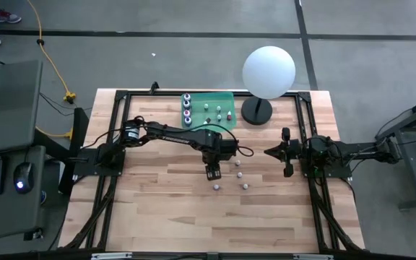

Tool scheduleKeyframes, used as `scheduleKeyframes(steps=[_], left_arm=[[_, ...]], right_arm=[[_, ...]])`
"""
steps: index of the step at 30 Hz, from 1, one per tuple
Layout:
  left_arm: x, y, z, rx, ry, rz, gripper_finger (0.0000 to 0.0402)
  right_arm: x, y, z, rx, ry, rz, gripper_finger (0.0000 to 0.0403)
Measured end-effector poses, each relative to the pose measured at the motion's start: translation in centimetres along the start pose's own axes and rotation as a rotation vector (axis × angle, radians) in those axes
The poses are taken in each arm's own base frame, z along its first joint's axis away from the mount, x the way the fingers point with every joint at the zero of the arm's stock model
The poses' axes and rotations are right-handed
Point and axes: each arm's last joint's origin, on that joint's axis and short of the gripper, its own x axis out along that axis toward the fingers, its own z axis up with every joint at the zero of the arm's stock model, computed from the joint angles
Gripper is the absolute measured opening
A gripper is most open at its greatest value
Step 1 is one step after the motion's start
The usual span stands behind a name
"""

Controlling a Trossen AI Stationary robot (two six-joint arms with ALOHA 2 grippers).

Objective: Pick & Place food coloring
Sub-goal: Put the small blue food coloring bottle into the green bin

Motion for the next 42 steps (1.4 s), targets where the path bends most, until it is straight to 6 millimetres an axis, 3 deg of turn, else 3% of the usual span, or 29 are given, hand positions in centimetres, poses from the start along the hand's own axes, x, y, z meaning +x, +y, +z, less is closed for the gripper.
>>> scheduleKeyframes(steps=[5, 24, 36, 42], left_arm=[[0.76, 0.16, -0.39, -0.010, 0.011, 0.008, 0.0140], [0.77, 0.15, -0.08, -0.022, -0.025, 0.024, 0.0138], [0.74, 0.14, -0.02, -0.022, -0.029, 0.023, 0.0056], [0.15, 0.09, 0.09, -0.023, -0.015, 0.029, 0.0062]], right_arm=[[0.00, 0.00, 0.00, 0.000, 0.000, 0.000, 0.0000], [0.00, 0.00, 0.02, 0.000, -0.001, 0.000, 0.0000], [0.00, 0.00, 0.00, 0.000, 0.000, 0.000, 0.0000], [0.00, 0.00, 0.01, 0.000, 0.000, 0.000, 0.0000]])
